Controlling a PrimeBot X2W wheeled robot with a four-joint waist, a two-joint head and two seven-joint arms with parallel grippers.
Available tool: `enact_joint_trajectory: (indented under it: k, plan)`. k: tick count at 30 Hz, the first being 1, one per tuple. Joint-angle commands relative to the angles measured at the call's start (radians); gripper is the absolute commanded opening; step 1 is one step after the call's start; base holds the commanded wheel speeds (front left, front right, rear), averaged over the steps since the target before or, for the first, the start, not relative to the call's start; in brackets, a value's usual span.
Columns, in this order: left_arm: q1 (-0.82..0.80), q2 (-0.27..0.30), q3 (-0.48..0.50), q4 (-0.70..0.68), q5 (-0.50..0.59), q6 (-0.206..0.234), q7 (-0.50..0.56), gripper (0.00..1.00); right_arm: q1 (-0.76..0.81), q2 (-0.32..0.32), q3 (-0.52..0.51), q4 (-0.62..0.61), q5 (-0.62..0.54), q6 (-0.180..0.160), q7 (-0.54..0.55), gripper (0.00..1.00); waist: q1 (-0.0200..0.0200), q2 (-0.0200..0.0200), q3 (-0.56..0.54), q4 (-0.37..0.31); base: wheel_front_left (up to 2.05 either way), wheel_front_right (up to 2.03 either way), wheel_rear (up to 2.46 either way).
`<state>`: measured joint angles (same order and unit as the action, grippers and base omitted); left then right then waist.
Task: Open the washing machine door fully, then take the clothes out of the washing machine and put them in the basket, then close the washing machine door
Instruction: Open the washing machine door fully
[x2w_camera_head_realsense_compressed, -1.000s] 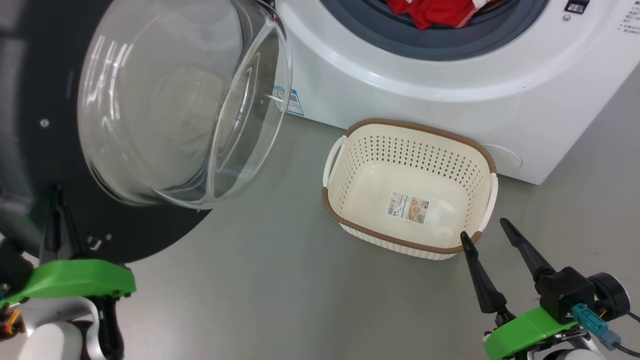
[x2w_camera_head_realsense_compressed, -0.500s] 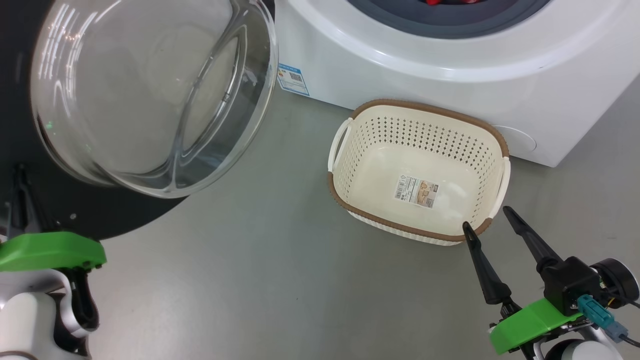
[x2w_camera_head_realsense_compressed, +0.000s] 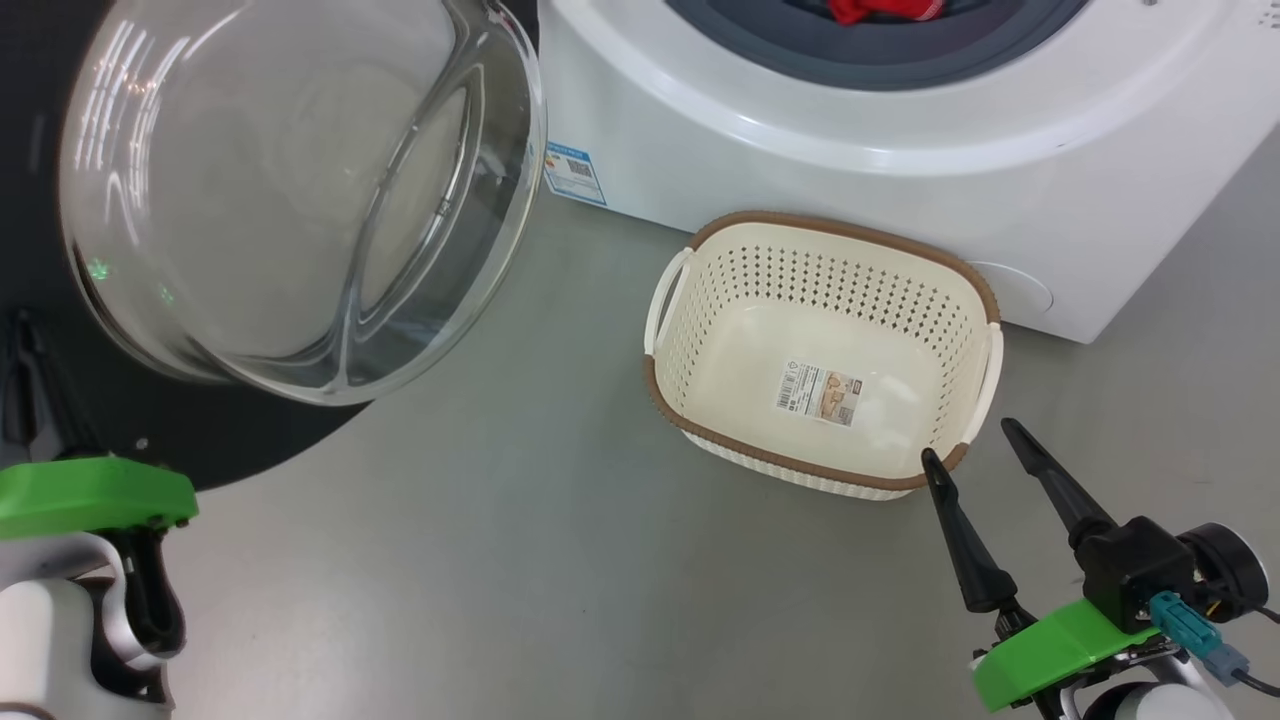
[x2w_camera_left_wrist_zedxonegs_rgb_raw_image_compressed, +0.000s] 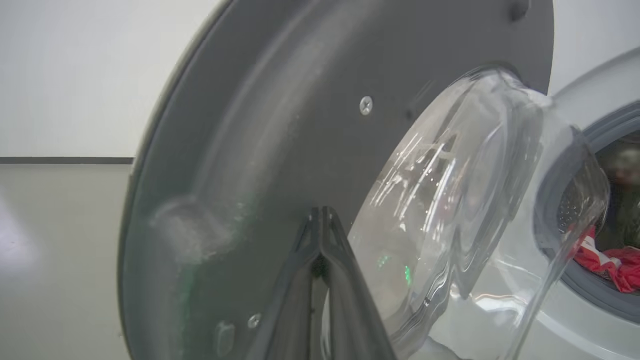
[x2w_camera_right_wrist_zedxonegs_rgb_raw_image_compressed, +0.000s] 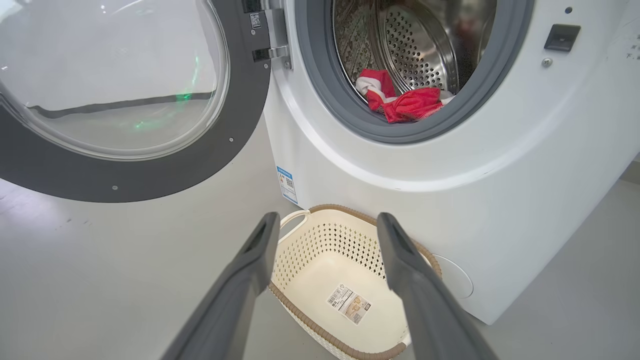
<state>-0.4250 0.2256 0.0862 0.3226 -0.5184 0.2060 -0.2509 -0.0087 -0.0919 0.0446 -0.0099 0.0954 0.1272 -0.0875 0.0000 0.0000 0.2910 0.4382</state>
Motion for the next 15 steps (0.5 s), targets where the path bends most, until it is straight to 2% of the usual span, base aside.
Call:
enact_joint_trajectory:
  k: [1,2,11,15]
  plan:
    - [0.01,0.04,0.042,-0.039,0.014,0.002,-0.011,0.76,-0.025,0.003,0.026,-0.018,0.007,0.003,-0.011,1.0,0.0,0.0,-0.011,-0.006,0.0,0.0,0.0]
    - [0.023,0.037,0.041,-0.062,0.027,0.005,-0.011,0.99,-0.027,0.006,0.025,-0.013,0.01,0.003,-0.017,1.0,0.0,0.0,-0.018,-0.009,0.0,0.0,0.0]
    - [0.125,0.017,-0.018,-0.294,0.083,0.005,-0.004,1.0,-0.037,0.027,-0.014,0.05,0.028,0.003,-0.072,1.0,0.0,0.0,-0.093,-0.051,0.0,0.0,0.0]
    - [0.147,0.03,-0.092,-0.39,0.086,-0.07,0.015,1.0,-0.043,0.034,-0.039,0.072,0.04,0.003,-0.095,1.0,0.0,0.0,-0.129,-0.086,0.0,0.0,0.0]
